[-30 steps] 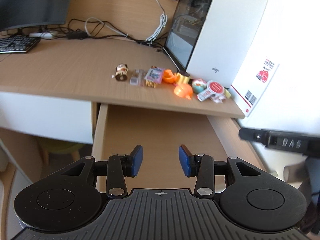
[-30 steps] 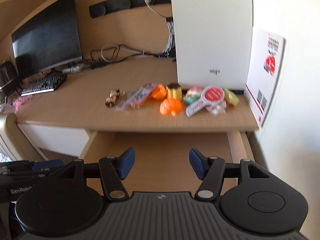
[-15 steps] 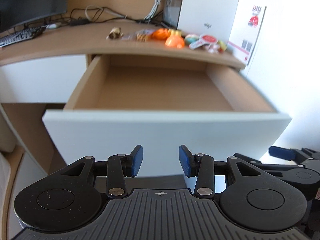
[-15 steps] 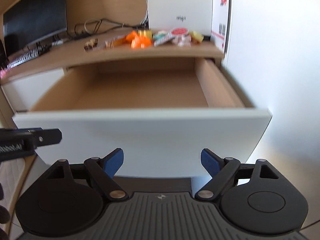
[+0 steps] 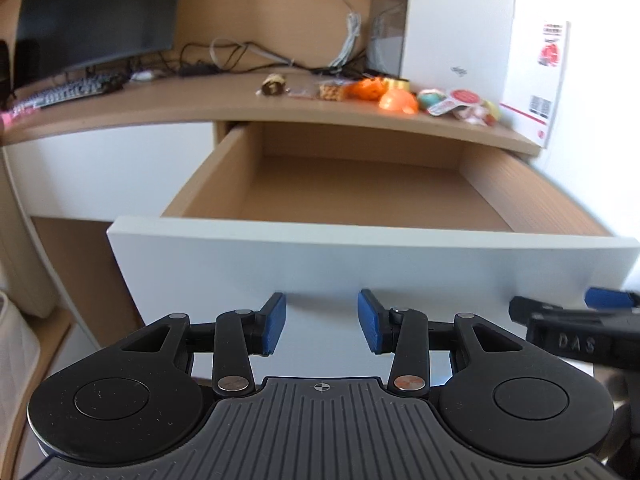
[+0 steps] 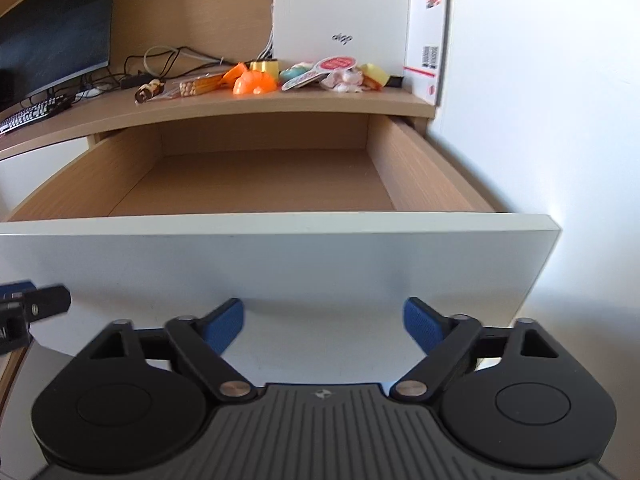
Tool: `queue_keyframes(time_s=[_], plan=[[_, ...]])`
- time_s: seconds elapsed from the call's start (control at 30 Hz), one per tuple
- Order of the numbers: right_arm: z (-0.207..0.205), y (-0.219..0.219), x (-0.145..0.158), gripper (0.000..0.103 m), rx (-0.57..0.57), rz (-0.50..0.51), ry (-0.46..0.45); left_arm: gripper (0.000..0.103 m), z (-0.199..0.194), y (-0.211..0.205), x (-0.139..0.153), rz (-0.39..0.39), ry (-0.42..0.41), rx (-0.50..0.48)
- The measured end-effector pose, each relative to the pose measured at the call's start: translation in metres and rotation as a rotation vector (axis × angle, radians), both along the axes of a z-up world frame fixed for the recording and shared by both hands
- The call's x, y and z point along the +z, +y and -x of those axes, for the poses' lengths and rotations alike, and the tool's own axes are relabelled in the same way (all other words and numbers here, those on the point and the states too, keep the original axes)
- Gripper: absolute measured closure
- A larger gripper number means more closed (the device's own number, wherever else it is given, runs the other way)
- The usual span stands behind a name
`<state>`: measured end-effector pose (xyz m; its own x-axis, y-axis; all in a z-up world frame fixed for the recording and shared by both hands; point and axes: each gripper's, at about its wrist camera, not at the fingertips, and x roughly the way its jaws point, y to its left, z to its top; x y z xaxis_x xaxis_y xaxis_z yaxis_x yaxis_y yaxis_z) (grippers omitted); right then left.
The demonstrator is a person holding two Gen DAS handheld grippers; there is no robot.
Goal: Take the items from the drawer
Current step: 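Push the drawer front closed with both grippers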
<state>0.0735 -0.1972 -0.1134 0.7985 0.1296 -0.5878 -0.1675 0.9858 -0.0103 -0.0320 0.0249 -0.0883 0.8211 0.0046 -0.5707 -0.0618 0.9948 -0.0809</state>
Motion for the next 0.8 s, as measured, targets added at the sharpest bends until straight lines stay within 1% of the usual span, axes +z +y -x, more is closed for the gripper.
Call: queue_keyframes(time_s=[0.03,0.13,0.2,0.23,0.33,0.43,0.6,0.67,0.73,0.8], plan=[[-0.001,0.001,-0.001,0.008,0.000,0.001,-0.010,0.055,-0.002,0.001,-0.001,0.008,-0.005,0.001],[-0.007,0.007,-0.003,0.008,-0.006,0.029,-0.050,0.055,-0.014,0.001,-0.007,-0.022,-0.015,-0.009],[-0.016,0.010,-0.004,0.008,0.000,0.029,-0.063,0.055,-0.025,0.004,-0.007,-0.005,-0.022,-0.006],[-0.023,0.011,-0.004,0.008,0.002,0.026,-0.064,0.055,-0.032,0.007,-0.006,0.001,-0.022,-0.006],[-0.046,0.015,-0.003,0.008,0.007,0.020,-0.063,0.055,-0.055,0.007,-0.006,-0.011,-0.018,-0.008],[-0.071,0.020,-0.002,0.008,0.003,0.017,-0.062,0.054,-0.082,0.003,-0.006,-0.041,-0.011,-0.009],[-0.113,0.032,-0.002,0.008,-0.021,0.017,-0.088,0.053,-0.129,0.007,-0.009,-0.034,-0.021,-0.012],[-0.130,0.037,-0.002,0.008,-0.034,0.019,-0.104,0.053,-0.148,0.006,-0.010,-0.058,-0.024,-0.019],[-0.147,0.040,-0.002,0.008,-0.046,0.018,-0.112,0.053,-0.165,0.003,-0.012,-0.101,-0.027,-0.035],[-0.163,0.042,-0.003,0.008,-0.061,0.009,-0.114,0.053,-0.180,0.003,-0.014,-0.121,-0.032,-0.045]])
